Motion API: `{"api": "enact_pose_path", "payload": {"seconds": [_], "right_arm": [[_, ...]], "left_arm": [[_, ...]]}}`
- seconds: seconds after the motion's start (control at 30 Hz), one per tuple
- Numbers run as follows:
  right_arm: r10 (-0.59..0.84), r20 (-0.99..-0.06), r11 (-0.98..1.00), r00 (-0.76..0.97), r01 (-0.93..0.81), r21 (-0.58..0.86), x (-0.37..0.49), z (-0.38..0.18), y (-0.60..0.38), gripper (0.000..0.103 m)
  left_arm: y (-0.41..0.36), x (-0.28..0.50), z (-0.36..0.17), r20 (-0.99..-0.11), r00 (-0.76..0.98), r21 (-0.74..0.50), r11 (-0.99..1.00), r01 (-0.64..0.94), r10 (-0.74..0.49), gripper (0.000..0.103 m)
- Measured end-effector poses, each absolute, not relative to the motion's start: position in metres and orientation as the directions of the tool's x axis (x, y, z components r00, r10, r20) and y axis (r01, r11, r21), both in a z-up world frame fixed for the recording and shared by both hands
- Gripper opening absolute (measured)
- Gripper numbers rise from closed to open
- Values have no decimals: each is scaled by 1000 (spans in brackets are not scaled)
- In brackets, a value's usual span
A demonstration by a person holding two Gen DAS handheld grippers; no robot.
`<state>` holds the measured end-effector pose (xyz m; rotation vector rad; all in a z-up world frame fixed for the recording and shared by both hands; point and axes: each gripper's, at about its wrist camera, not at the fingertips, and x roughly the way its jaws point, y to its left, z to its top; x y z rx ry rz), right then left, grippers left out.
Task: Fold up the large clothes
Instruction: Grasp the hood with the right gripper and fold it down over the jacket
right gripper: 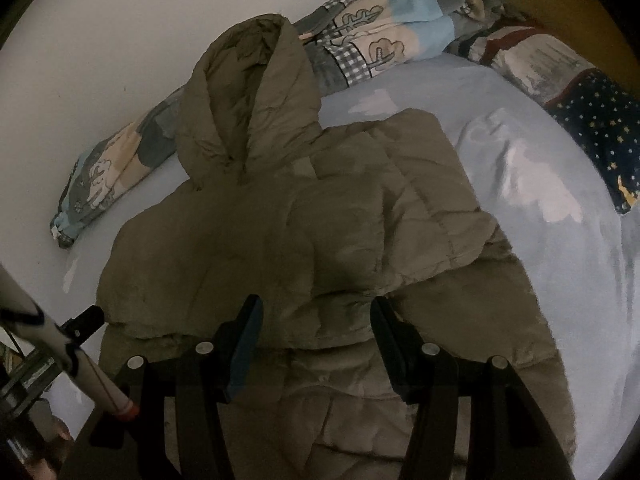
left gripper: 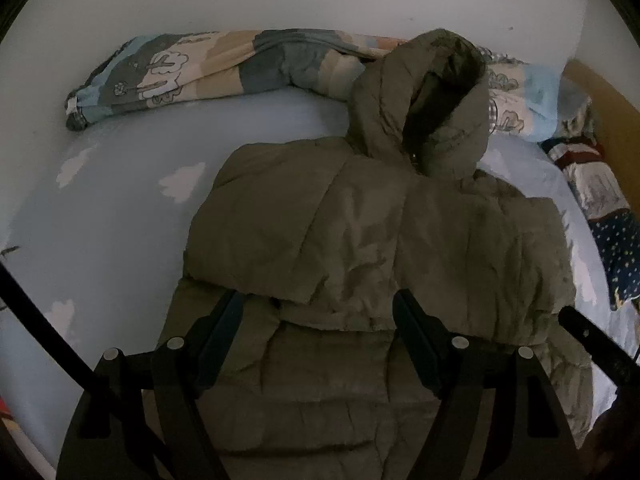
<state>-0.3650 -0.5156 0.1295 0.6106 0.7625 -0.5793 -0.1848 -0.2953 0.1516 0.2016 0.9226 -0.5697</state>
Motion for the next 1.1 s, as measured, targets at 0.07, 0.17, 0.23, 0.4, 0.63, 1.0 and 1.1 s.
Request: {"api": "enact_pose_path", "payload": {"seconds": [0.07,0.17,0.23,0.4,0.63,1.0,1.1], "right_arm": [[-264,-764,686,589,671,281,-367,132,-515,60],[-267,-763,684,588,673,280,-370,133,-515,60],[-266,-764,679,588,677,285,-370,133,-515,60],[-261,-770,691,582,670,272,-362,131,-508,61],[-266,-773,713,576,657,245,-368,148,-501,61],[-307,-743,709,595,664,238,-270,251,-564,68],[-321,-728,704,606,667,245,-232,262,-595,68]], "left_arm": [[-292,-182,158,-787,483,-75,836,544,-385,76],[-289,-182,164,-773,506,-54,835,548,-382,76],[-290,-182,166,-773,512,-37,832,553,-374,76],[-293,-183,173,-765,523,-19,825,565,-376,76],[-282,-191,198,-669,654,90,835,542,-352,76],[-283,-181,196,-648,673,97,838,538,-357,76],[-291,-176,186,-673,650,102,826,554,-353,76]]}}
